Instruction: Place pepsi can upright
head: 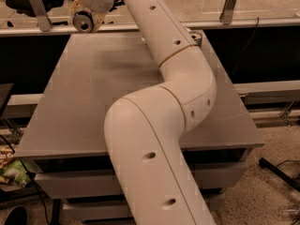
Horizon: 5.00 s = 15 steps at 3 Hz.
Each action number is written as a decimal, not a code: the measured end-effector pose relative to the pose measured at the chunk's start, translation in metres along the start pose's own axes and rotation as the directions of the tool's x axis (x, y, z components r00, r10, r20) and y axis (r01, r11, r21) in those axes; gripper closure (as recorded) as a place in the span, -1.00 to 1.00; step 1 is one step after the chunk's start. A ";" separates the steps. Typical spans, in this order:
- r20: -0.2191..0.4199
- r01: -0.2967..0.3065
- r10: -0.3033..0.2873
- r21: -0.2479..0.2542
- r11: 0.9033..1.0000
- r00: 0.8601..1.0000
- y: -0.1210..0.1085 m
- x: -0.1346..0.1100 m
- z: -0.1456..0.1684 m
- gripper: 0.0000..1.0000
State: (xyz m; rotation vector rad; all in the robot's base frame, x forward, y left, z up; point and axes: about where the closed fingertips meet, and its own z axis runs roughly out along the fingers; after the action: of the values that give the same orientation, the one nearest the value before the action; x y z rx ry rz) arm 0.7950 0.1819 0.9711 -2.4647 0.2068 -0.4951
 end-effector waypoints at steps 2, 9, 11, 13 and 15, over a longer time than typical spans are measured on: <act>-0.206 -0.185 0.214 0.150 0.971 0.955 -0.015 0.030 -0.064 1.00; 0.119 -0.723 0.721 0.252 0.643 0.683 0.015 -0.016 -0.072 1.00; 0.298 -0.838 0.783 0.188 0.513 0.546 0.001 -0.039 -0.085 1.00; 0.402 -0.904 0.813 0.119 0.410 0.421 -0.009 -0.081 -0.099 1.00; 0.481 -0.938 0.821 0.012 0.346 0.309 -0.005 -0.128 -0.097 1.00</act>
Offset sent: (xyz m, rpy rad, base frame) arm -0.0753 -0.0358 -0.0328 0.2236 -0.0471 -0.3855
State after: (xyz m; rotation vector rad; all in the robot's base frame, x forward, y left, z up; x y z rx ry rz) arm 0.6391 0.1667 1.0075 -1.6701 1.1814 0.4712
